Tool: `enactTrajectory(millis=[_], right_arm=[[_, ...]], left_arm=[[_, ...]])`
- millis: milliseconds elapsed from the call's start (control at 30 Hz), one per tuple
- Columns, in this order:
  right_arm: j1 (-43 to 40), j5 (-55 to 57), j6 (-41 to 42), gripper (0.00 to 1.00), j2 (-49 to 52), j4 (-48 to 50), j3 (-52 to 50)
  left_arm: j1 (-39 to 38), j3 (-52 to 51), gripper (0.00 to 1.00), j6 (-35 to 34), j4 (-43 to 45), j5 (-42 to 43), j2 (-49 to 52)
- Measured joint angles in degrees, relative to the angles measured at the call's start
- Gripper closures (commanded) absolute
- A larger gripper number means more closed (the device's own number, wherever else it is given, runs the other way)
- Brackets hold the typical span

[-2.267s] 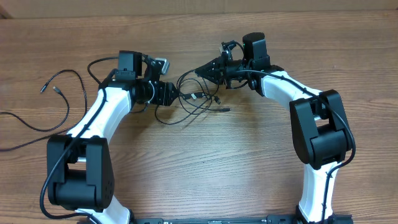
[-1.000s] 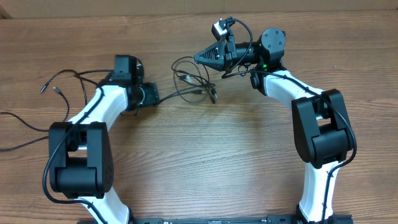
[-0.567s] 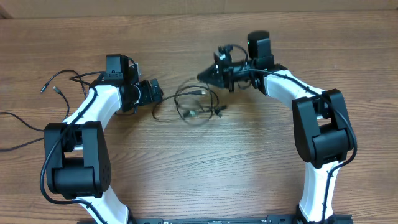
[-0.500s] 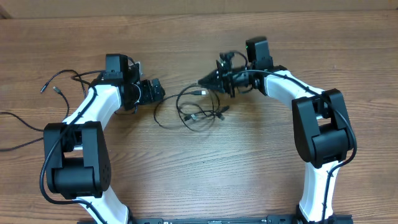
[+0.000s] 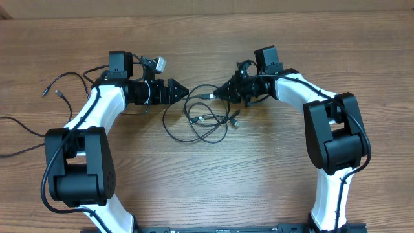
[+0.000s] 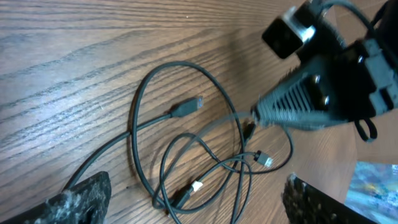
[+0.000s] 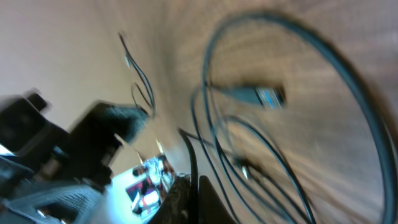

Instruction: Untangle cables

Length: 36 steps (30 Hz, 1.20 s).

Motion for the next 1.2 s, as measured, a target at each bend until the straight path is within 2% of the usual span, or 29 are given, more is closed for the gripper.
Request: enactTrajectory(millis=[133, 267, 433, 733, 967, 1200], right_arm=[[0.00, 0.39, 2.67, 0.96, 0.00, 3.45, 0.00], [0.07, -0.17, 1.70, 0.96, 0.00, -0.20, 0.00], [0.24, -4.35, -5.14, 0.96, 0.00, -3.19, 0.00], [0.50, -8.02, -11.54, 0.96, 0.00, -5.18, 0.00], [2.10, -9.14, -20.55, 0.96, 0.00, -13.14, 0.00], [4.22, -9.22, -24.68, 0.96, 0.00, -10.86, 0.00]], left_arm=[[0.00, 0.02, 0.07, -0.87, -0.61, -2.64, 0.00], [-0.02, 0.02, 0.06, -1.20, -0.63, -4.37, 0.00], [-1.20, 0.11, 0.04, -3.69, -0.59, -6.49, 0.11], [-5.38, 0.11, 0.08, -6.27, -0.39, -7.80, 0.55], [-7.17, 0.13, 0.07, -9.97, 0.55, -9.33, 1.62], [-7.52, 0.13, 0.04, -14.71, 0.48, -8.85, 3.10]])
